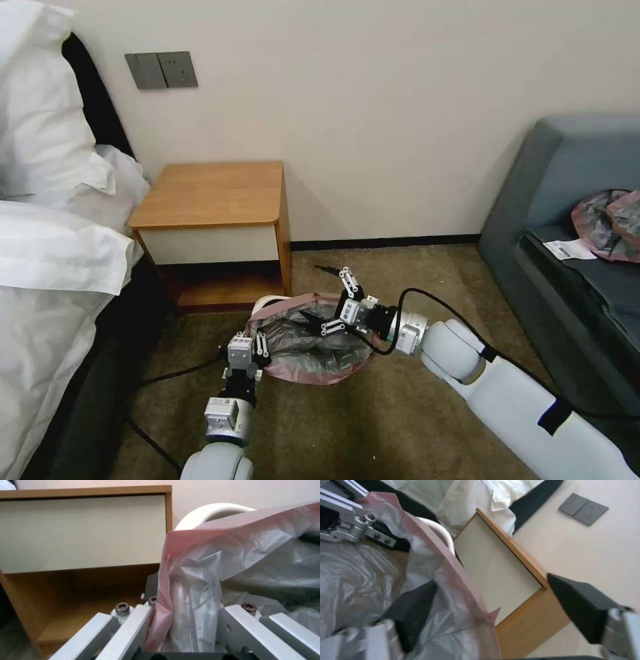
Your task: Pick up the garbage bag from the table and place it over the trash can.
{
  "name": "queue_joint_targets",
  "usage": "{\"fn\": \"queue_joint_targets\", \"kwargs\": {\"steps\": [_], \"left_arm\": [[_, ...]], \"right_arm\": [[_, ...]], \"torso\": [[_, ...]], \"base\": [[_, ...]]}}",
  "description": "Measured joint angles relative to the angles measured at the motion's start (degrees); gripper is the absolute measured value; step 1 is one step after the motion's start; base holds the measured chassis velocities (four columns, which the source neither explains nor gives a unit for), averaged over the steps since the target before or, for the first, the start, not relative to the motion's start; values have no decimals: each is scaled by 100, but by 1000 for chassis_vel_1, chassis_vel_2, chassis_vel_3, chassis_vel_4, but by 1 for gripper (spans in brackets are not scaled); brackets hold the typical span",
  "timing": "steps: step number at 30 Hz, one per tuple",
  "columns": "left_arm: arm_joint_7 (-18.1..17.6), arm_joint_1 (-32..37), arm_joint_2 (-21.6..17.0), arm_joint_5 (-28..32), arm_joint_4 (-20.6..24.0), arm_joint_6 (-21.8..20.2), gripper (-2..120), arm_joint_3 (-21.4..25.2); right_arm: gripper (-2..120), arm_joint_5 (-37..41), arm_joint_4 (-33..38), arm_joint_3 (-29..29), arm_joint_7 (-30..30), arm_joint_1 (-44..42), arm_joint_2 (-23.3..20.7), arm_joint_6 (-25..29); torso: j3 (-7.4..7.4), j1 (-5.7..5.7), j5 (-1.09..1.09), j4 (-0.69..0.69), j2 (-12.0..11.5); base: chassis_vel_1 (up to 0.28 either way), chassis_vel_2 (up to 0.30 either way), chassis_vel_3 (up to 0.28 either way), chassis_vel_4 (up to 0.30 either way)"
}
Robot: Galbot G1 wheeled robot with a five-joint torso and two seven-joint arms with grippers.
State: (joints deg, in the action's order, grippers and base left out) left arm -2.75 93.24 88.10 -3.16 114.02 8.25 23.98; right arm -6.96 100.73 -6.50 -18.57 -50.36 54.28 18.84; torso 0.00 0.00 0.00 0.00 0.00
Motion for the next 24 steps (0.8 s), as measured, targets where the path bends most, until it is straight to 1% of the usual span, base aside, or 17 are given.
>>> {"fn": "queue_joint_targets", "kwargs": {"steps": [1, 4, 5, 8, 9, 11, 12, 13, 15, 16, 17, 18, 20, 21, 23, 24], "left_arm": [[0, 0, 0, 0, 0, 0, 8, 0], [2, 11, 4, -27, -6, 8, 8, -8], [2, 11, 4, -27, -6, 8, 8, -8], [7, 15, 10, -53, -6, 16, 8, -14], [7, 15, 10, -53, -6, 16, 8, -14], [26, 17, 16, -107, -7, 37, 8, -20], [26, 17, 16, -107, -7, 37, 8, -20], [32, 18, 16, -127, -10, 48, 8, -24], [41, 21, 16, -180, -25, 75, 8, -34], [45, 22, 16, -216, -32, 94, 8, -37], [45, 22, 16, -216, -32, 94, 8, -37], [46, 22, 17, -236, -35, 105, 8, -37], [49, 20, 18, -292, -41, 124, 7, -38], [49, 20, 18, -292, -41, 124, 7, -38], [58, 16, 18, -360, -47, 151, 7, -36], [68, 16, 16, -418, -55, 184, 7, -30]], "right_arm": [[83, 0, 0, 0, 0, 0, 0, 0], [66, 1, 12, 0, -81, 29, 3, 6], [66, 1, 12, 0, -81, 29, 3, 6], [52, 10, 15, -34, -98, 58, 10, 6], [52, 10, 15, -34, -98, 58, 10, 6], [41, 22, 22, -92, -98, 74, 6, -3], [41, 22, 22, -92, -98, 74, 6, -3], [37, 24, 25, -108, -98, 82, 5, -9], [28, 27, 26, -143, -98, 109, 5, -18], [22, 29, 26, -166, -98, 129, 5, -25], [22, 29, 26, -166, -98, 129, 5, -25], [19, 32, 28, -187, -98, 147, 4, -32], [7, 46, 33, -237, -95, 198, 0, -54], [7, 46, 33, -237, -95, 198, 0, -54], [1, 58, 34, -281, -84, 250, -2, -72], [0, 68, 34, -308, -76, 284, -2, -86]], "torso": [[0, 0, 0, 0, 0], [0, 0, 0, 0, 0], [0, 0, 0, 0, 0], [0, 0, 0, 0, 0], [0, 0, 0, 0, 0], [0, 0, 0, 0, 0], [0, 0, 0, 0, 0], [0, 0, 0, 0, 0], [0, 0, 0, 0, 0], [0, 0, 0, 0, 0], [0, 0, 0, 0, 0], [0, 0, 0, 0, 0], [0, 0, 0, 0, 0], [0, 0, 0, 0, 0], [0, 0, 0, 0, 0], [0, 0, 0, 0, 0]], "base": [[0, 0, 0, 0], [0, 0, 0, 0], [0, 0, 0, 0], [0, 0, 0, 0], [0, 0, 0, 0], [0, 0, 0, 0], [0, 0, 0, 0], [0, 0, 0, 0], [0, 0, 0, 0], [0, 0, 0, 0], [0, 0, 0, 0], [0, 0, 0, 0], [0, 0, 0, 0], [0, 0, 0, 0], [0, 0, 0, 0], [0, 0, 0, 0]]}}
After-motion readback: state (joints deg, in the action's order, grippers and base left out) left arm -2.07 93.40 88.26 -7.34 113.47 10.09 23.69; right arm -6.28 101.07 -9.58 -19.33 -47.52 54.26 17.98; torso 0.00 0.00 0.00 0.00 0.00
